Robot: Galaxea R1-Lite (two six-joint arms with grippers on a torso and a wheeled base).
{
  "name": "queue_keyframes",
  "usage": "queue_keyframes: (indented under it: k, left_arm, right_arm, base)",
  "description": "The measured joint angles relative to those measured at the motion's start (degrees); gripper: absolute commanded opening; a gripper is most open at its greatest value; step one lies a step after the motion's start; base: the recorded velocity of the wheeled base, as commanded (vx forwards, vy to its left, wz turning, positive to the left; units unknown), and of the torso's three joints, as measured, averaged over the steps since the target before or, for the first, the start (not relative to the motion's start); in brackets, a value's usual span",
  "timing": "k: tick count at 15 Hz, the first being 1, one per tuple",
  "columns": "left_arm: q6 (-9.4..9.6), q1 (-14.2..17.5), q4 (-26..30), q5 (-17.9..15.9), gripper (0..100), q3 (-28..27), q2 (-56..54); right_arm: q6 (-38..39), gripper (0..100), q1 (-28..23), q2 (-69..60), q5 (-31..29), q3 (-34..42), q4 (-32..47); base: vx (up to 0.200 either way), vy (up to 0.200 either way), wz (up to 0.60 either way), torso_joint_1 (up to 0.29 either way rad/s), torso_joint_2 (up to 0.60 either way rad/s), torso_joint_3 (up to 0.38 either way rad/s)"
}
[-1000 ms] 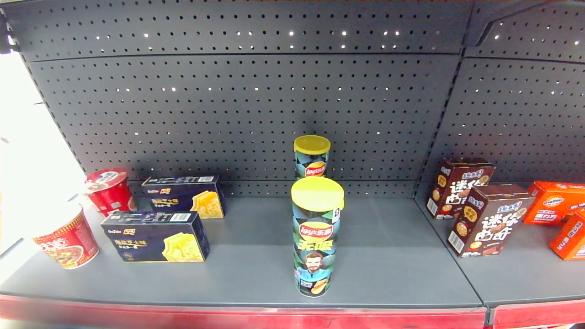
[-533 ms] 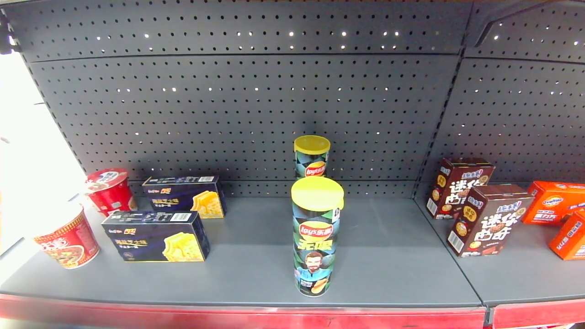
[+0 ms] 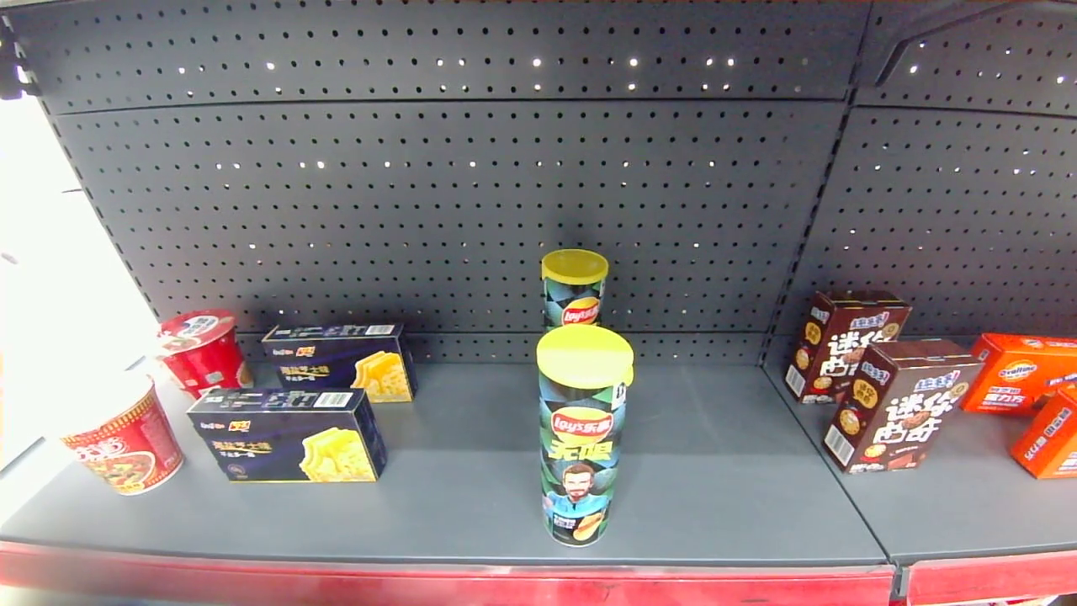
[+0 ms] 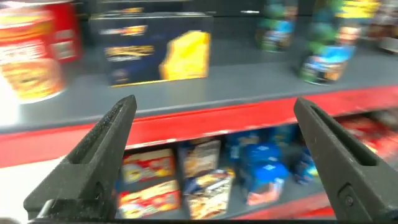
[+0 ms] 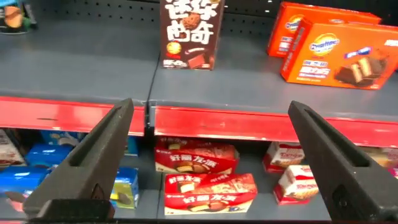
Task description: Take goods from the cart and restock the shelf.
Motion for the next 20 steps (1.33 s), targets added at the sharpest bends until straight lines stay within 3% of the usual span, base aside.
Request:
queue_keyframes:
  k: [1,2,3,4,5,7,10,20]
  left_arm:
    - [0.82,0.0,0.57,3.94,100,-0.01,0.0]
    - [3.05,-0.02,1.21,8.33,100,-0.17,0.0]
    - [5.63,-0.02,1.43,10.51,100,-0.32,0.0]
    - [7.17,-0.13,1.43,9.55,100,-0.43,0.0]
    - [7.52,-1.27,1.43,5.21,100,-0.43,0.0]
    - [5.99,-5.27,3.01,-4.34,100,-0.26,0.0]
    - [5.49,-7.3,3.63,-5.05,100,-0.11,0.0]
    - [5.27,-7.55,3.57,-4.94,100,-0.11,0.0]
  right_arm:
    - [-0.05,100,0.0,-0.05,-0.01,0.02,0.0]
    - [-0.13,100,0.0,-0.05,-0.04,0.02,0.02]
    - [0.02,100,0.0,-0.05,-0.11,0.02,0.07]
    - [0.66,100,-0.04,-0.05,-0.3,0.02,0.16]
    - [1.27,100,-0.04,-0.05,-0.26,0.0,0.13]
    - [2.06,100,0.0,-0.05,0.29,-0.06,0.18]
    - [4.22,100,0.0,-0.05,0.21,-0.09,0.11]
    - [5.36,100,-0.04,-0.05,0.73,-0.15,0.27]
  base:
    - [0.0,0.0,0.0,0.0,0.0,0.0]
    - [0.0,0.0,0.0,0.0,0.0,0.0]
    - [0.0,0.0,0.0,0.0,0.0,0.0]
    - [0.0,0.0,0.0,0.0,0.0,0.0]
    - [0.0,0.0,0.0,0.0,0.0,0.0]
    - [0.0,0.0,0.0,0.0,0.0,0.0]
    - [0.0,0.0,0.0,0.0,0.0,0.0]
    - [-0.06,0.0,0.0,0.003,0.0,0.001]
